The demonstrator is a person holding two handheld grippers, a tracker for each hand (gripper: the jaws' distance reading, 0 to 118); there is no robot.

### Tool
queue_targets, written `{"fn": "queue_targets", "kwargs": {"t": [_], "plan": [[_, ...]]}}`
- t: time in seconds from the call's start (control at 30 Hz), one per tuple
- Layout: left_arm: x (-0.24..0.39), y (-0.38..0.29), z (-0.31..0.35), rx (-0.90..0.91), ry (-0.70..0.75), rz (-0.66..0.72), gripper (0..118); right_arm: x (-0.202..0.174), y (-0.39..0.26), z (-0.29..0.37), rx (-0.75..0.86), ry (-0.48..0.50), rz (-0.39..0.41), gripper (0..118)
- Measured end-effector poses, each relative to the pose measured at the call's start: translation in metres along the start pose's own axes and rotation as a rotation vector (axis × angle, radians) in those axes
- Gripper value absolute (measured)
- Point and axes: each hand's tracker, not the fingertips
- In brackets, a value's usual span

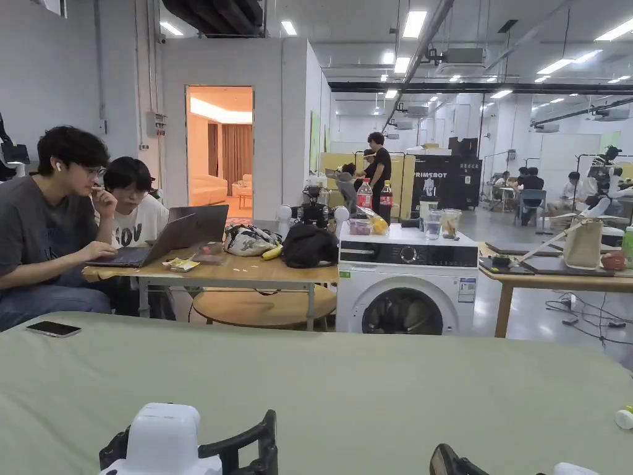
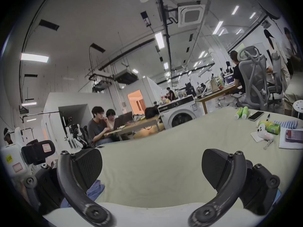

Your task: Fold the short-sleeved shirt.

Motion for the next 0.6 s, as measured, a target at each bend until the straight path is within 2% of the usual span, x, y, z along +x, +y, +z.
{"fn": "queue_targets", "kwargs": {"t": [0.07, 0.1, 0.17, 0.3, 0.37, 0.43, 0.6], "plan": [[-0.001, -0.002, -0.002, -0.013, -0.005, -0.007, 104, 0.002, 0.0, 0.005, 0.013, 0.053, -0.027, 118], [-0.001, -0.003, -0.003, -0.019, -0.007, -0.009, 104, 0.0, -0.001, 0.01, 0.065, 0.082, 0.0, 118], [0.0, -0.005, -0.006, -0.04, 0.016, -0.013, 104, -0.006, -0.002, 0.019, 0.141, 0.052, 0.091, 118], [-0.004, -0.006, -0.002, -0.028, 0.018, 0.032, 104, -0.021, 0.004, 0.022, 0.133, 0.001, 0.257, 118], [-0.005, -0.005, 0.004, 0.021, -0.011, 0.044, 104, -0.026, 0.004, 0.025, 0.167, -0.019, 0.302, 118], [0.0, -0.003, 0.007, 0.037, 0.049, -0.019, 104, -0.028, 0.007, 0.025, 0.124, 0.016, 0.308, 118], [0.004, 0.0, 0.01, 0.026, 0.023, -0.086, 104, -0.039, 0.002, 0.025, 0.114, -0.039, 0.434, 118]]}}
